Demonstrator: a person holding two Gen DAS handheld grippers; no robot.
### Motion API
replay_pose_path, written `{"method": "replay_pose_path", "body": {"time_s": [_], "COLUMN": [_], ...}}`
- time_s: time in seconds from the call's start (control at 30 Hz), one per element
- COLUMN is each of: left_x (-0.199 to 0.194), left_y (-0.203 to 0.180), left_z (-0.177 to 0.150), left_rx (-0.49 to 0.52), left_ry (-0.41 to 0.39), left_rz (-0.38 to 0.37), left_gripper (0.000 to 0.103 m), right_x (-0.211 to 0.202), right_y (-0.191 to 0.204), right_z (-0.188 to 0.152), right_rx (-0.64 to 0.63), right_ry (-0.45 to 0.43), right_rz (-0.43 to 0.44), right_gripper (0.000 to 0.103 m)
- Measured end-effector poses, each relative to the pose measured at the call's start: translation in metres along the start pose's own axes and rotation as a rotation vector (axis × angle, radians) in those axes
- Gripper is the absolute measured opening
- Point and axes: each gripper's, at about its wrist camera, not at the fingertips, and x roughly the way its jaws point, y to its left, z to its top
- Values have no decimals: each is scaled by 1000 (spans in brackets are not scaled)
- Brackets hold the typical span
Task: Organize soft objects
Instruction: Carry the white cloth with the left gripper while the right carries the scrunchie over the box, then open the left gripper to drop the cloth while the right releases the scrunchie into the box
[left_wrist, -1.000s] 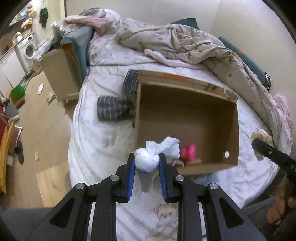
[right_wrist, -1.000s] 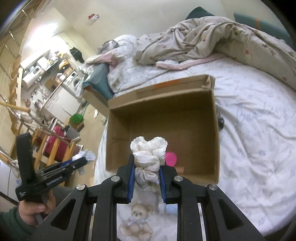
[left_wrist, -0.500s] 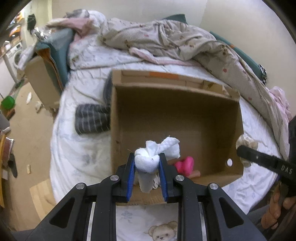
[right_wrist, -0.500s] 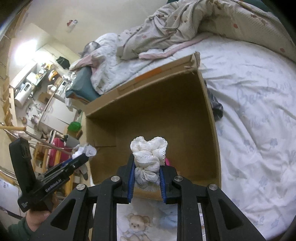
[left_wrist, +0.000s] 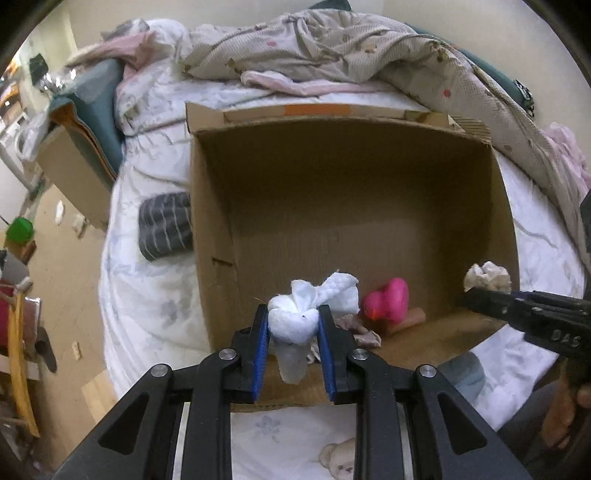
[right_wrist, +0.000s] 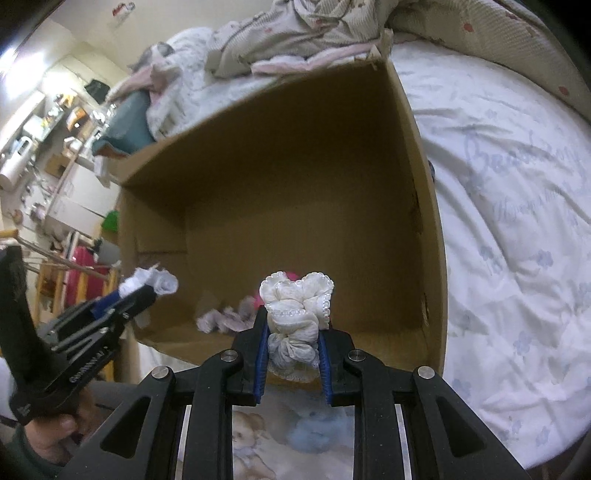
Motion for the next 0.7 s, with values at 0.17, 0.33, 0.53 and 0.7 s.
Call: {"method": "replay_pose_path", "body": {"time_s": [0.17,0.33,0.53,0.7], "left_x": [4,5,7,2], "left_y": [2,-2,-1,-1], "left_z": [-2,-3,-5,-3], "left_rx": [-18,-13,-18,-17], "left_ry": [17,23,41,16], "left_rz": [-9,-14,-20,-10], "left_gripper": [22,22,24,26], "right_x": [9,15,15,15], "right_y": [-2,-1,1,1], "right_z": [-2,-1,2,1], "right_rx": [-1,-4,1,-2], "right_ry": [25,39,37,31], "right_rz": [-29,-39,-44,-40], "right_gripper": [24,24,25,25]}}
